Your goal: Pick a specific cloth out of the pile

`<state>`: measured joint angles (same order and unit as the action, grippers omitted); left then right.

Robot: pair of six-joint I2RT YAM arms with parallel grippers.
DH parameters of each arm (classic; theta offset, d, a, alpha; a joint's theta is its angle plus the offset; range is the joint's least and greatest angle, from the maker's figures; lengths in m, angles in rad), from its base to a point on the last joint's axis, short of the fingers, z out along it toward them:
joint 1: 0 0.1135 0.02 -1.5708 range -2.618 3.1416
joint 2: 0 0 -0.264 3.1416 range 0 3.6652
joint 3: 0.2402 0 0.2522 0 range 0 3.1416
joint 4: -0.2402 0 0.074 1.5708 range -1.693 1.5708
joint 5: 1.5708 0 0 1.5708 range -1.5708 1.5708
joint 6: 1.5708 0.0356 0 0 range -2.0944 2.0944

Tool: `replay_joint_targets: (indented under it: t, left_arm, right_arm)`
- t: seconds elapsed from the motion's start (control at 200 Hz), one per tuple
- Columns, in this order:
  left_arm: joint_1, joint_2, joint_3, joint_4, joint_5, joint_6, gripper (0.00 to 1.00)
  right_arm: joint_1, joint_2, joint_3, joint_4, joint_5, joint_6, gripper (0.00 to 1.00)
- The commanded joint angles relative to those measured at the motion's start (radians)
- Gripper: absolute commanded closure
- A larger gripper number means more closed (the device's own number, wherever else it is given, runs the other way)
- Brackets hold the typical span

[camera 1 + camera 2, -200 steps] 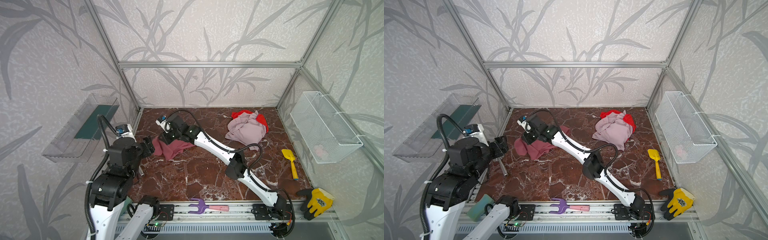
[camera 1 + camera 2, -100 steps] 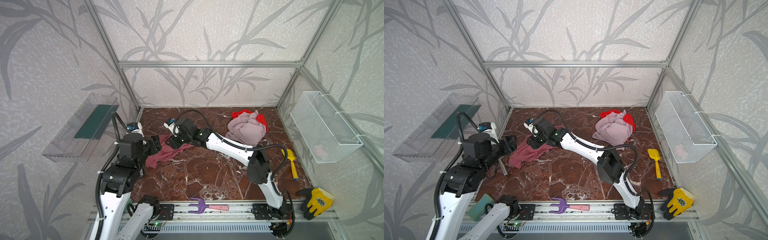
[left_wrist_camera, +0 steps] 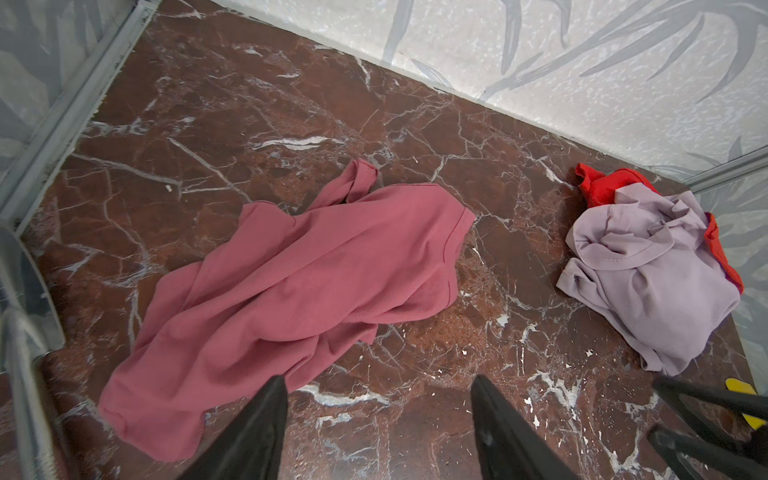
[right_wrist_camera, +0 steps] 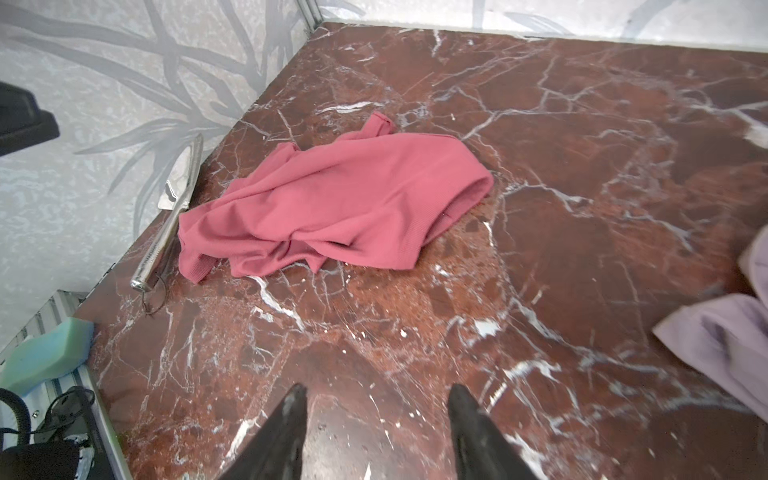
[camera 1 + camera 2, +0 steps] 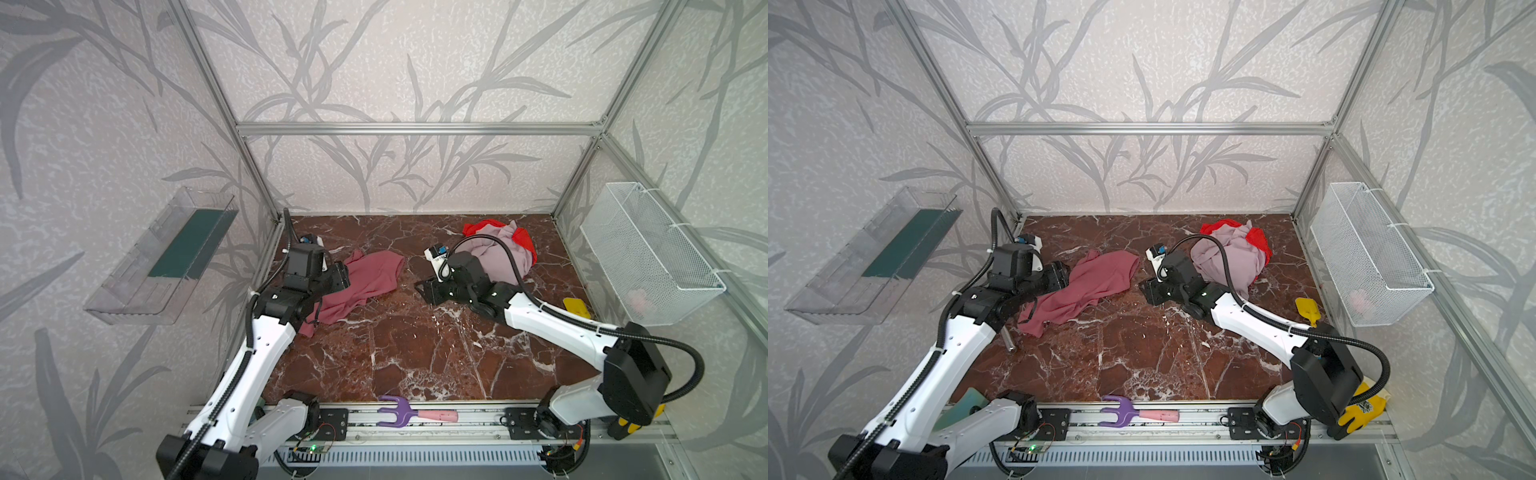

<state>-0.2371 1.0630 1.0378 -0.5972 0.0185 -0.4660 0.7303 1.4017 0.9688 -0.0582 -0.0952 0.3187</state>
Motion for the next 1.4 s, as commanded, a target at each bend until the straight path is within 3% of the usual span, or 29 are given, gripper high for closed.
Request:
replay_joint_targets:
  t: [0.0, 0.155, 0.335, 0.61, 1.05, 1.394]
  left_arm:
    - [-0.034, 0.051, 0.011, 0.066, -0.026, -0.013, 0.32]
    - [-0.089, 0.155, 0.036, 0.112, -0.034, -0.003, 0.32]
    - [-0.167, 0.356, 0.163, 0.127, -0.077, 0.059, 0.35]
    - [-0.188, 0.632, 0.371, 0.120, -0.090, 0.094, 0.39]
    - [-0.221, 1.020, 0.766, -0.156, -0.131, 0.169, 0.43]
    - [-0.235, 1.174, 0.887, -0.169, -0.111, 0.183, 0.44]
  right_arm:
    - [-0.025, -0.114, -0.071, -0.008, 0.059, 0.000, 0.44]
    - [-0.077, -0.240, -0.172, -0.052, 0.066, 0.014, 0.43]
    - [-0.128, -0.369, -0.229, -0.166, 0.093, -0.004, 0.42]
    - [-0.231, -0.509, -0.301, -0.238, 0.048, -0.018, 0.37]
    - [-0.309, -0.466, -0.339, -0.195, -0.023, -0.003, 0.37]
    - [-0.328, -0.403, -0.343, -0.170, -0.031, 0.008, 0.37]
